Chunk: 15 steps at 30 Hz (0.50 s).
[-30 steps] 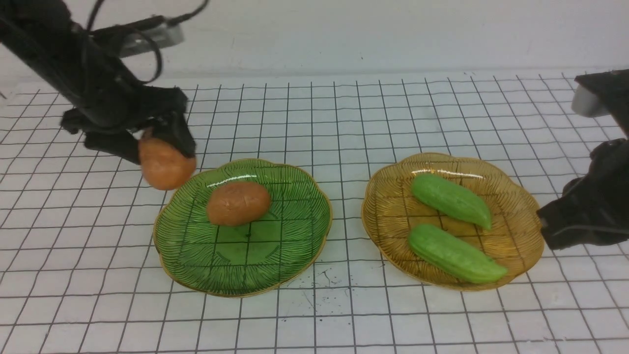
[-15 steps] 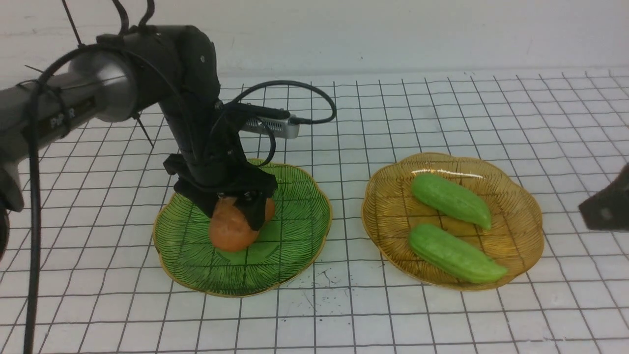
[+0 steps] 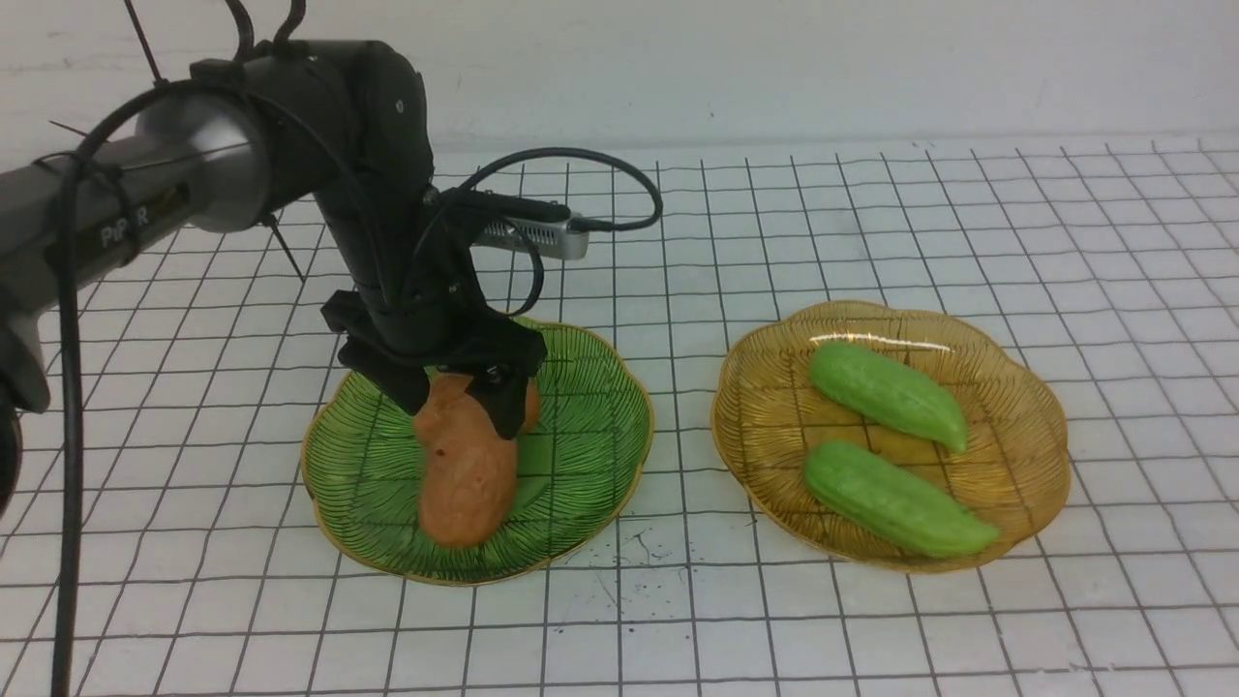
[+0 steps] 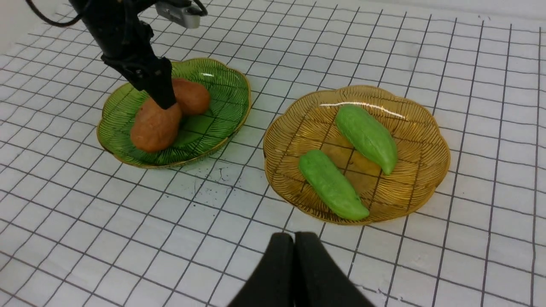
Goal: Put different types of vegetables on the plate.
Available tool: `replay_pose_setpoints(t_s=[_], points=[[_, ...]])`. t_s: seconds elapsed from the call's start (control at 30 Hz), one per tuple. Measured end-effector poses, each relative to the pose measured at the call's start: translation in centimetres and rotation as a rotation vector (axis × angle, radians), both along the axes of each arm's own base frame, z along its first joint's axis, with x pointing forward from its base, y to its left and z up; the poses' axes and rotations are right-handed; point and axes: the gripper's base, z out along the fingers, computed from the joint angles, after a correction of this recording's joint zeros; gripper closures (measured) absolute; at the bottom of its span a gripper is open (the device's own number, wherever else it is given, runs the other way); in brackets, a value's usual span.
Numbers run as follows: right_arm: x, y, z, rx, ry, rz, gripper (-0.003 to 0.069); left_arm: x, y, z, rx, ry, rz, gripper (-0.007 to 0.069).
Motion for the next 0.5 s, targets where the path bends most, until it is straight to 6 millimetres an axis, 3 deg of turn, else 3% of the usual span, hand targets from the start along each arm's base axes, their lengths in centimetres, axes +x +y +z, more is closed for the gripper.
replay_pose_setpoints(t_s=[0.1,0.23,0.33,0.4,0.43,0.47,0.5], points=[[-1.0,-0.5,-2.6,0.003,-0.047,-0.021,0.0674,0.2,0.0,0.5,-0.001,-0.02,0.0,0.0018],[-0.3,-0.8,-5.3,0.012,-0.152,-0.068,0.0674,0.9,0.0,2.1,0.004,-0.083,0.002,0.009],[2.0,-0.4,-9.2,0.045,-0.253,-0.102,0.0674,1.2,0.1,5.1,-0.005,-0.179,0.01,0.0239],[3.3,-0.2,-10.6,0.073,-0.328,-0.117,0.0674,1.1,0.1,6.6,-0.018,-0.221,0.012,0.0334],[3.5,-0.2,-11.0,0.073,-0.327,-0.119,0.0674,1.0,0.1,6.8,-0.021,-0.227,0.013,0.0345],[4.2,-0.1,-12.0,0.097,-0.393,-0.131,0.0674,0.7,0.2,8.1,-0.036,-0.258,0.015,0.0457],[4.3,0.0,-12.2,0.103,-0.41,-0.134,0.0674,0.6,0.2,8.2,-0.038,-0.259,0.016,0.0468]])
